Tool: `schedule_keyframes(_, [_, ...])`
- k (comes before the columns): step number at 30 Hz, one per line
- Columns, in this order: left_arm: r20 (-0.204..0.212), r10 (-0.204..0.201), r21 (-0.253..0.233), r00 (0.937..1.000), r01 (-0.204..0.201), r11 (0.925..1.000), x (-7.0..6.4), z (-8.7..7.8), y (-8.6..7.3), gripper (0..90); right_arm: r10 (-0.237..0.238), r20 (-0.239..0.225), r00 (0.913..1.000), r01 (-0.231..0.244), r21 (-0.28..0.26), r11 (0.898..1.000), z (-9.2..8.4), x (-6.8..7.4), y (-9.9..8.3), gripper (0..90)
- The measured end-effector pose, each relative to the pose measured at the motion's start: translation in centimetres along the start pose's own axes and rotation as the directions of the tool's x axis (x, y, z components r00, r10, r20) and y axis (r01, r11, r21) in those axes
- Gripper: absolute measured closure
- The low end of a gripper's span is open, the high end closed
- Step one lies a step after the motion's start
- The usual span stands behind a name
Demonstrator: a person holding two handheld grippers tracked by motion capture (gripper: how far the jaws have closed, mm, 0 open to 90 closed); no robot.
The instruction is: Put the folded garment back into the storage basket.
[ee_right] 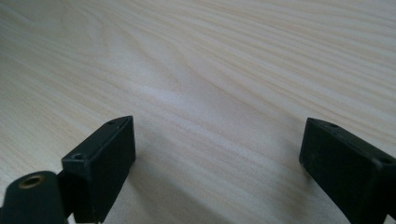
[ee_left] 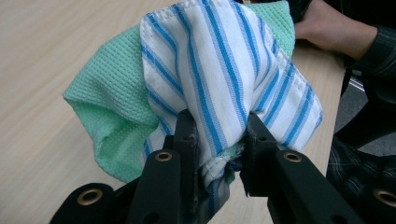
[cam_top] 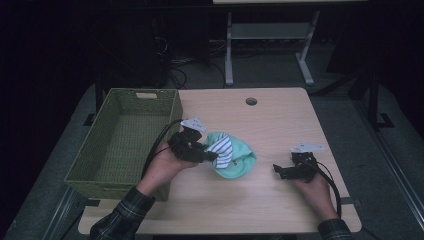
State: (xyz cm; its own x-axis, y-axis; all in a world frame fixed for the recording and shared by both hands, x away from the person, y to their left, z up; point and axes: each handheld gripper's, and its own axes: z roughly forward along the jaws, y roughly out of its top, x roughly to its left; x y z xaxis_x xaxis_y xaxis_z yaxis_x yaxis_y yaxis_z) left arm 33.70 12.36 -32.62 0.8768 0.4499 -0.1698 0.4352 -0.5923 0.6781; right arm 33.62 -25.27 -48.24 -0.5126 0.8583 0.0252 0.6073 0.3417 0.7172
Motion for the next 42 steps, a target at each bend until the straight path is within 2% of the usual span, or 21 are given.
schedule_keyframes(7, [-0.047,-0.021,-0.023,0.9987,0.02,0.9995,1.2,-2.5,0.3,71.1,0.0,0.0,1.0,0.0,0.0,1.0,0.0,0.0,0.0,10.1])
schedule_keyframes(14, [-0.107,-0.048,-0.047,0.9931,0.043,0.998,2.6,-5.2,-0.2,71.1,0.0,-0.001,1.0,0.0,0.0,1.0,0.0,0.0,0.0,10.2])
schedule_keyframes(18, [-0.147,-0.069,-0.058,0.9867,0.061,0.9964,3.4,-7.0,-0.9,71.1,0.001,-0.001,1.0,-0.001,0.001,1.0,0.0,0.0,0.0,10.1])
schedule_keyframes(21, [-0.162,-0.093,-0.076,0.9825,0.081,0.9938,4.0,-8.0,-1.4,71.1,0.002,-0.001,1.0,-0.002,0.0,1.0,0.0,0.0,0.0,10.2])
schedule_keyframes(26, [-0.199,-0.128,-0.097,0.9715,0.111,0.9891,5.0,-10.0,-2.6,71.1,0.002,-0.001,1.0,-0.002,0.0,1.0,0.0,0.0,0.0,10.2])
schedule_keyframes(29, [-0.225,-0.151,-0.109,0.9628,0.129,0.9857,5.5,-10.9,-3.3,71.1,0.005,0.001,1.0,-0.005,0.0,1.0,0.0,0.0,0.0,10.1])
schedule_keyframes(33, [-0.267,-0.186,-0.123,0.9456,0.158,0.9797,6.3,-12.2,-4.4,71.1,0.004,0.002,1.0,-0.004,-0.001,1.0,0.0,0.0,0.0,10.2])
schedule_keyframes(39, [-0.32,-0.252,-0.155,0.9133,0.212,0.9649,7.8,-14.1,-6.4,71.0,0.004,0.002,1.0,-0.004,-0.001,1.0,0.0,0.0,0.0,10.1])
schedule_keyframes(42, [-0.338,-0.276,-0.169,0.8998,0.231,0.9583,8.5,-14.7,-7.3,71.1,0.005,0.003,1.0,-0.005,-0.002,1.0,0.0,0.0,0.0,10.1])
